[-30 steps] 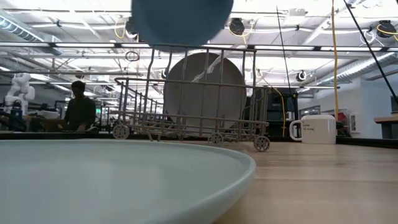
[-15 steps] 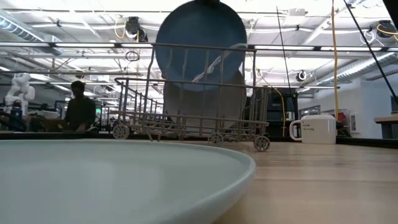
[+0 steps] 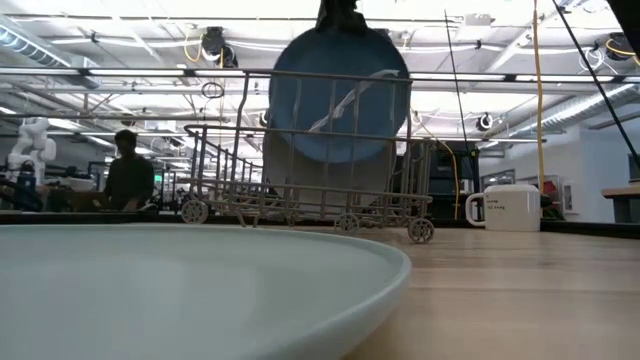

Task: Sort dishes
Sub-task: Put the blue plate into the dish rack

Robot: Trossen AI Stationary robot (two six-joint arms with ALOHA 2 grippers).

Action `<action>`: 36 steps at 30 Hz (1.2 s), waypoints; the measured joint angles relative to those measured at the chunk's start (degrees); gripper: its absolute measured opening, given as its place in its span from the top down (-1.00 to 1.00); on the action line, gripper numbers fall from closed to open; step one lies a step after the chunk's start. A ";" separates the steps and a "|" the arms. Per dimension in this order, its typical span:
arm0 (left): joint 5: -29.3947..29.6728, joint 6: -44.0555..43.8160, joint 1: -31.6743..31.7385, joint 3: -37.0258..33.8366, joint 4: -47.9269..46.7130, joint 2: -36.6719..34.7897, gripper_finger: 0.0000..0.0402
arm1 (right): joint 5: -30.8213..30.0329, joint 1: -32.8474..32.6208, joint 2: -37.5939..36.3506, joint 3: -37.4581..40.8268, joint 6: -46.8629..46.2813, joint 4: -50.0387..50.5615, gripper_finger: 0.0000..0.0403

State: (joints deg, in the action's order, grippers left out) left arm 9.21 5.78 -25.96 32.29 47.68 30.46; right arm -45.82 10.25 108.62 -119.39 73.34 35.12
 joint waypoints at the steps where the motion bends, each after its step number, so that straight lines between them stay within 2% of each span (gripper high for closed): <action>1: -0.01 1.39 -0.02 0.00 -0.02 0.00 0.43 | 1.32 0.44 0.00 0.00 -0.23 0.18 1.00; 8: -0.02 5.63 0.00 0.00 -0.07 0.00 0.43 | 9.28 4.12 1.01 0.02 -0.35 0.65 1.00; 12: -0.02 7.24 0.00 0.00 -0.27 0.00 0.43 | 10.40 5.93 1.29 0.02 1.15 0.59 1.00; 16: 0.00 10.54 0.00 0.00 -1.79 -0.02 0.43 | 14.30 7.05 1.90 0.04 0.78 1.17 1.00; 22: 0.09 14.19 0.00 0.00 -2.89 -0.02 0.43 | 14.71 8.22 3.93 0.09 2.09 0.48 1.00; 30: 0.50 14.66 0.00 0.00 -4.05 0.00 0.43 | 14.59 8.40 5.52 0.09 2.80 -1.95 1.00; 36: 1.60 14.67 0.02 0.00 -4.97 -0.02 0.43 | 9.81 7.57 5.55 0.09 7.54 -6.29 1.00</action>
State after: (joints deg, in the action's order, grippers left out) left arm 10.82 20.45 -25.93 32.29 42.71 30.44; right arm -36.01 17.82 114.17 -119.31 80.88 28.83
